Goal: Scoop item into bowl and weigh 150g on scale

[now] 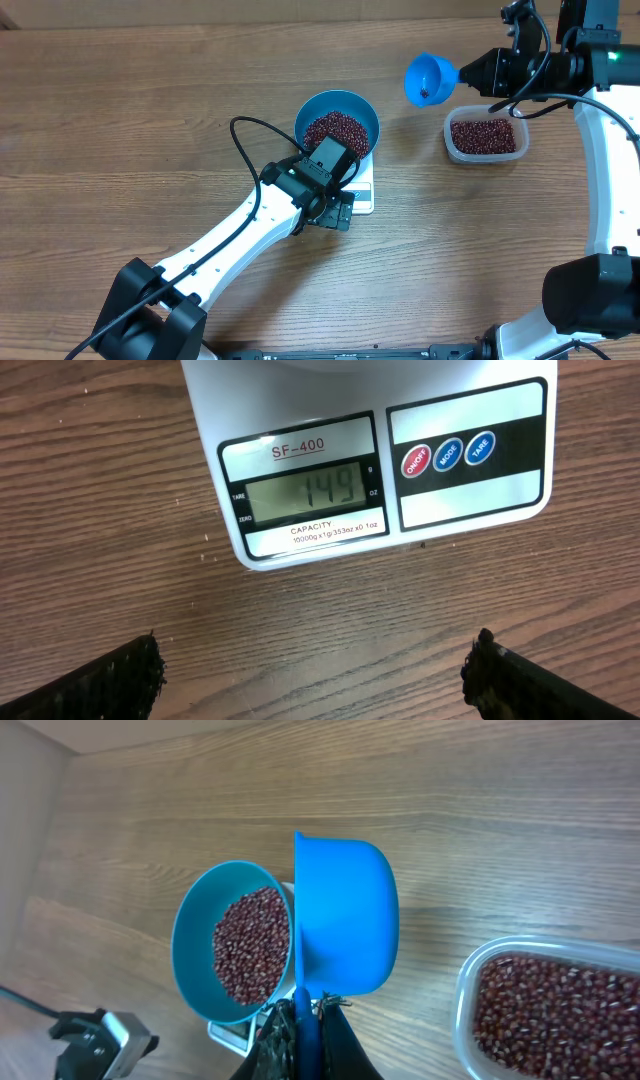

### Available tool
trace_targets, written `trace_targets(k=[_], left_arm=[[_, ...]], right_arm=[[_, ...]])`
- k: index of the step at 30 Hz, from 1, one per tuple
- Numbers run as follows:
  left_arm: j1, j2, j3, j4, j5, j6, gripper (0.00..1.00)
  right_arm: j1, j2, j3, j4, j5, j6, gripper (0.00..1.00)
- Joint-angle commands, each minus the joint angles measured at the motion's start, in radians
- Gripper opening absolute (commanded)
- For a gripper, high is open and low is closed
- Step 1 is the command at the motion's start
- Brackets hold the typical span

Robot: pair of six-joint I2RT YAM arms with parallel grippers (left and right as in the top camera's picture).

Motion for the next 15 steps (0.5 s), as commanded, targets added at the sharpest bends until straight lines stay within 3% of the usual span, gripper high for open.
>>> trace_targets(k=[1,15], left_arm=[[0.002,-0.011,-0.002,0.005,-0.006,0.017,0.99],[0.002,-0.011,-0.002,-0.056,0.006,0.019,0.99]], right_arm=[[0.010,-0.020,0.026,0.002,-0.066,0.004,0.04],[0.129,-0.020,0.026,0.036,-0.075,0.003,0.04]])
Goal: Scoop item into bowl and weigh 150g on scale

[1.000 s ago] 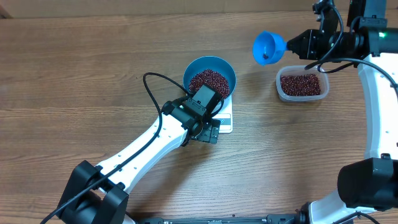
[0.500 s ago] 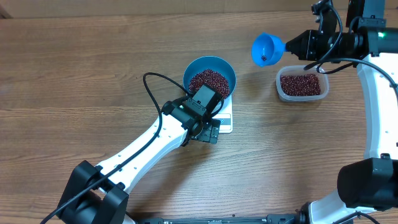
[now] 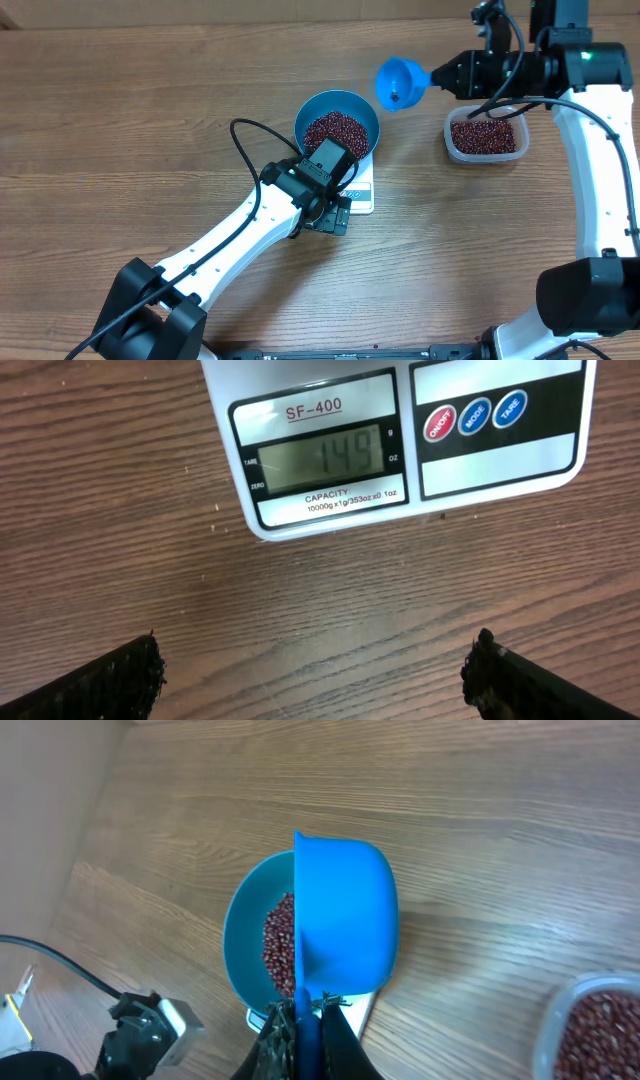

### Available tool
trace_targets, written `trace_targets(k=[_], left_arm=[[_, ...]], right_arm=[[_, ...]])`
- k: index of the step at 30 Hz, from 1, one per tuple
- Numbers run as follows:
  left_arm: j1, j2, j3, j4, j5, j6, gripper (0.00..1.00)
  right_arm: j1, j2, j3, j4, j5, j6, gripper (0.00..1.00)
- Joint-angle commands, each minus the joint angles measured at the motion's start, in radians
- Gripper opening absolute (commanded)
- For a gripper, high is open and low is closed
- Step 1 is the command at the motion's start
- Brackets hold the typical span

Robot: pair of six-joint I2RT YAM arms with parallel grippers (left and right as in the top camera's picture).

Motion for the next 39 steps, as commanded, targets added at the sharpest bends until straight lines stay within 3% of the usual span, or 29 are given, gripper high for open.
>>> trace_targets(k=[1,9,17,26,39], left_arm=[[0.002,-0.011,-0.002,-0.001,0.004,0.019,1.00],[0.002,-0.009,-0.002,0.086,0.001,0.019,1.00],[0.002,-0.006,-0.002,0.111,0.000,0.019,1.00],[0.002,-0.006,-0.002,0.108,0.001,0.019,1.00],[0.002,-0.006,-0.002,0.108,0.001,0.019,1.00]], right_arm=[[0.038,-0.020,0.026,0.016,-0.023,0.003,0.04],[0.135,-0.020,0.026,0.019,0.129,-0.002,0.04],[0.208,-0.020,0.026,0.008,0.140,-0.111,0.04],[0.260,-0.020,0.026,0.012,0.230,-0.120,0.04],[0.321,-0.020,0.026,-0.014,0.318,-0.298,0.04]])
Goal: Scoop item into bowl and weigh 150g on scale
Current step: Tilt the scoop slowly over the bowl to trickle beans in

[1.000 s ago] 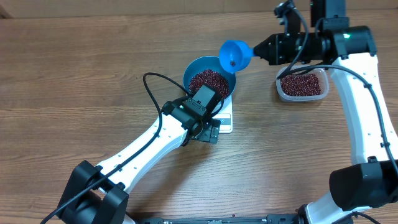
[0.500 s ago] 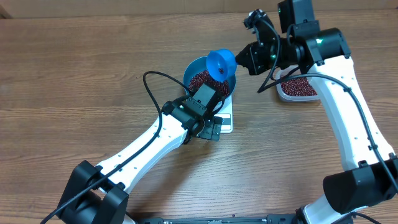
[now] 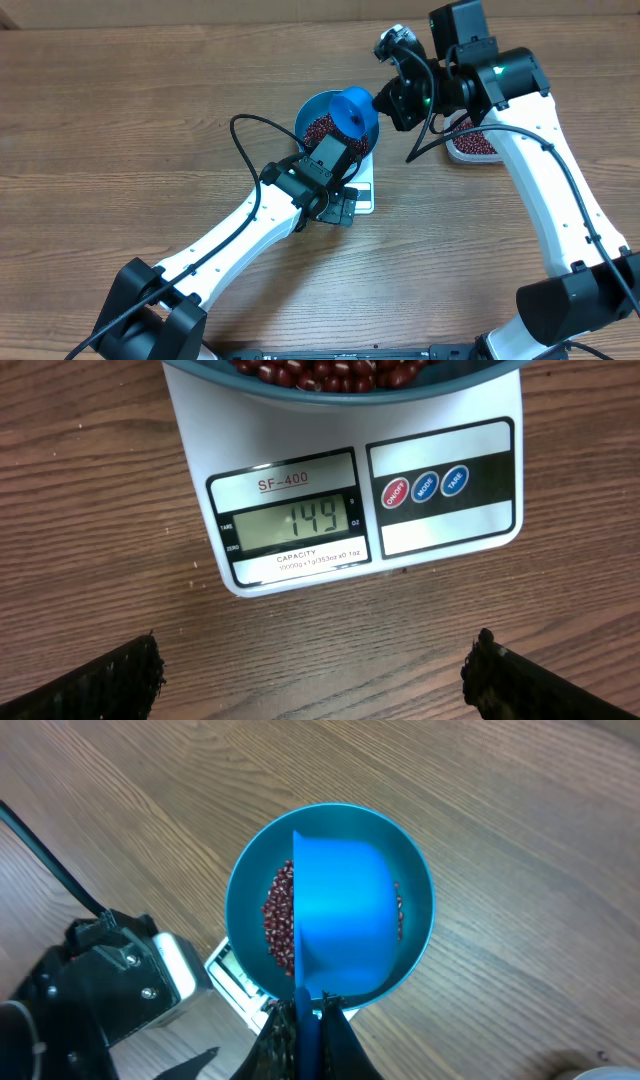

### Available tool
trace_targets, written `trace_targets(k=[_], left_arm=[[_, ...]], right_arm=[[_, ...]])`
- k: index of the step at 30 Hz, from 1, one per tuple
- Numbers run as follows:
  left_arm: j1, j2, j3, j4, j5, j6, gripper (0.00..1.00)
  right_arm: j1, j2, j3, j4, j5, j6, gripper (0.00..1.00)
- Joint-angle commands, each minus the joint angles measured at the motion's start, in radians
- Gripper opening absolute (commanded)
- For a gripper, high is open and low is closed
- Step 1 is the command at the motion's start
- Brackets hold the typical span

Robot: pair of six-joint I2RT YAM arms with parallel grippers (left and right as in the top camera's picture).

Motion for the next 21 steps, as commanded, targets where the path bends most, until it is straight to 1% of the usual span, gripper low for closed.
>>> trace_targets(k=[1,4,8,11,16,21], left_arm=[[0.002,-0.006,-0.002,0.000,0.002,0.019,1.00],[0.002,-0.006,-0.002,0.000,0.002,0.019,1.00],[0.002,-0.006,-0.002,0.000,0.002,0.019,0.99],[0.002,-0.006,-0.002,0.000,0.002,0.019,0.99],[0.002,-0.006,-0.002,0.000,0.002,0.019,1.00],[0.002,-0.006,-0.002,0.000,0.002,0.019,1.00]], right_arm=[[0.025,-0.020,0.026,0.013,0.094,-0.055,0.04],[0.028,-0.020,0.026,0.030,0.158,-0.055,0.04],[0.036,-0.020,0.026,0.050,0.153,-0.055,0.04],[0.045,-0.020,0.026,0.052,0.187,-0.055,0.04],[0.058,-0.020,0.026,0.057,0.154,-0.048,0.04],[0.069,-0.020,0.026,0.060,0.216,-0.045,0.04]])
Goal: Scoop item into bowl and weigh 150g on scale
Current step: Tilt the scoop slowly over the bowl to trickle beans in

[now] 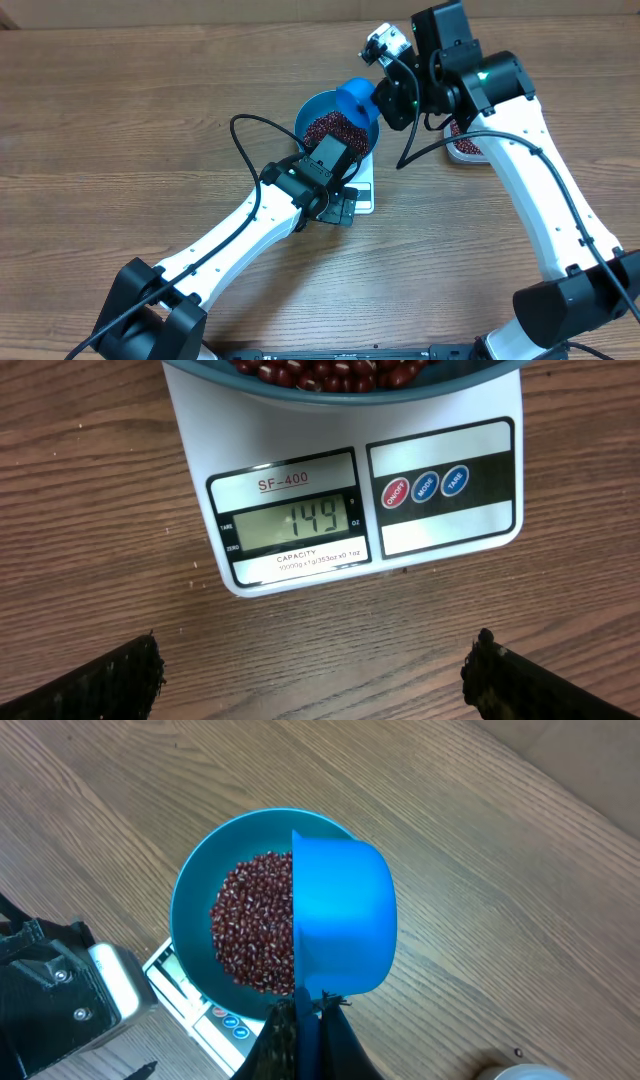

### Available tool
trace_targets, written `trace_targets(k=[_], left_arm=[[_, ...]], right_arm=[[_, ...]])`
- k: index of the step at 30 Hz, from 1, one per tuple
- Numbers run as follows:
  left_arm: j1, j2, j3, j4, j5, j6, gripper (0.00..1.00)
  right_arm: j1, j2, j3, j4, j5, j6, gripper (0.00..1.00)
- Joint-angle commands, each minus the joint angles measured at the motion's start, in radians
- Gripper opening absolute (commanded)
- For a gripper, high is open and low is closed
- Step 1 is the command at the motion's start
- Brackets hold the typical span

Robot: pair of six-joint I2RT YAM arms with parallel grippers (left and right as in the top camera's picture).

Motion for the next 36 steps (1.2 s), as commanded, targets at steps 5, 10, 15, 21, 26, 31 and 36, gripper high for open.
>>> trace_targets(k=[5,10,15,21,26,31,36], left_arm=[[0.002,-0.006,-0.002,0.000,0.002,0.019,1.00],[0.002,-0.006,-0.002,0.000,0.002,0.019,0.99],[0.002,-0.006,-0.002,0.000,0.002,0.019,0.99],[0.002,-0.006,-0.002,0.000,0.002,0.019,1.00],[0.002,-0.006,-0.002,0.000,0.002,0.019,1.00],[0.002,-0.006,-0.002,0.000,0.002,0.019,0.99],[0.002,-0.006,-0.002,0.000,0.002,0.019,1.00]], right_arm=[[0.019,-0.020,0.026,0.004,0.037,-0.025,0.04],[0.021,-0.020,0.026,0.002,0.012,-0.030,0.04],[0.024,-0.020,0.026,0.011,0.083,-0.002,0.04],[0.032,-0.020,0.026,0.013,0.055,-0.006,0.04],[0.031,-0.020,0.026,0.023,0.072,-0.006,0.04],[0.031,-0.020,0.026,0.019,0.066,-0.016,0.04],[0.031,-0.020,0.026,0.020,0.073,-0.015,0.04]])
